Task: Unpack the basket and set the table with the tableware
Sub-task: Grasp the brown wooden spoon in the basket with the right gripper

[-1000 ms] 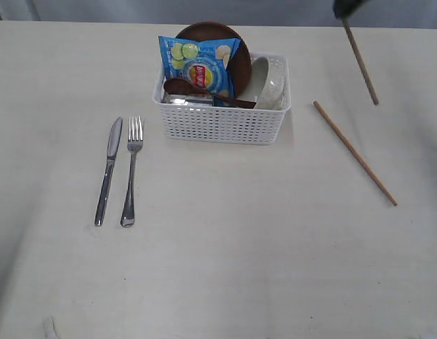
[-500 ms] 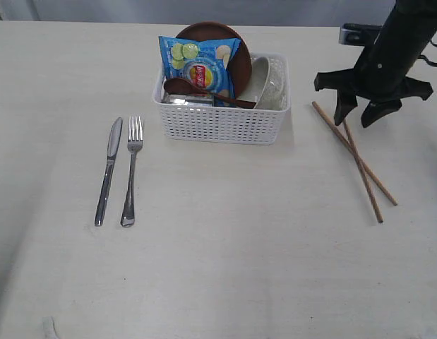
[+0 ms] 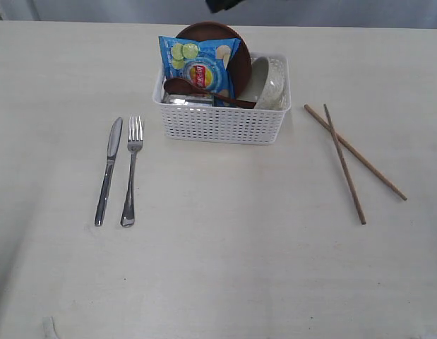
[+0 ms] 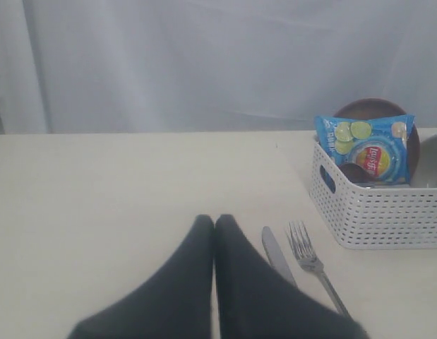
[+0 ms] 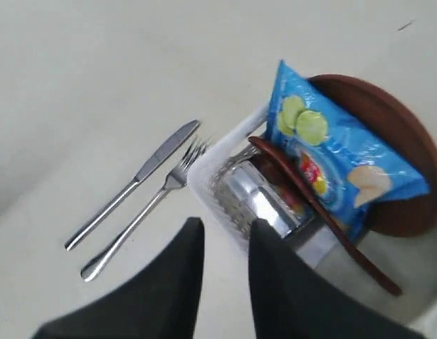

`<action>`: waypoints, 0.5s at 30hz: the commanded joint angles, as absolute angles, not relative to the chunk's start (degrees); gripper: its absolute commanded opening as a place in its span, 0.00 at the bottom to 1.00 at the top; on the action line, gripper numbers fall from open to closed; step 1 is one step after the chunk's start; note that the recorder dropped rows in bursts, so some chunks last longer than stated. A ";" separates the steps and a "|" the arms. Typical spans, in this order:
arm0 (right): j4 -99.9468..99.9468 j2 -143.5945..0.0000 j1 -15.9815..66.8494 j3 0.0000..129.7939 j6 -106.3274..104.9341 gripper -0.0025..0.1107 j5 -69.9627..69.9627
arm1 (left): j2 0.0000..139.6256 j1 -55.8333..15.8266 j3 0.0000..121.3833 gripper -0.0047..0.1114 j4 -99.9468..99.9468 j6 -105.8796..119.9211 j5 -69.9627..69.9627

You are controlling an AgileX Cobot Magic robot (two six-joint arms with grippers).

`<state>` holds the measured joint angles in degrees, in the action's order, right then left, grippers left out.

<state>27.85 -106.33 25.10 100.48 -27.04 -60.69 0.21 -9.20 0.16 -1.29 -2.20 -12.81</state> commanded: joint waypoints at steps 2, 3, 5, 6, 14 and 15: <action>19.28 -115.18 31.49 105.48 -28.55 0.36 -61.74 | 0.00 -9.26 0.00 0.04 -1.77 -2.18 -12.20; 17.74 -116.99 32.38 106.60 -28.55 0.39 -61.74 | 0.00 -9.26 0.00 0.04 -1.77 -2.18 -12.20; 15.09 -120.32 33.68 108.93 -28.31 0.44 -61.95 | 0.00 -9.26 0.00 0.04 -1.77 -2.18 -12.20; 13.58 -122.10 34.21 110.22 -27.86 0.45 -61.95 | 0.00 -9.26 0.00 0.04 -1.77 -2.18 -12.20; 7.38 -134.26 34.95 122.40 -24.89 0.44 -62.14 | 0.00 -9.26 0.00 0.04 -1.77 -2.18 -12.20; 6.92 -135.19 34.95 123.66 -24.89 0.44 -62.14 | 0.00 -9.26 0.00 0.04 -1.77 -2.18 -12.20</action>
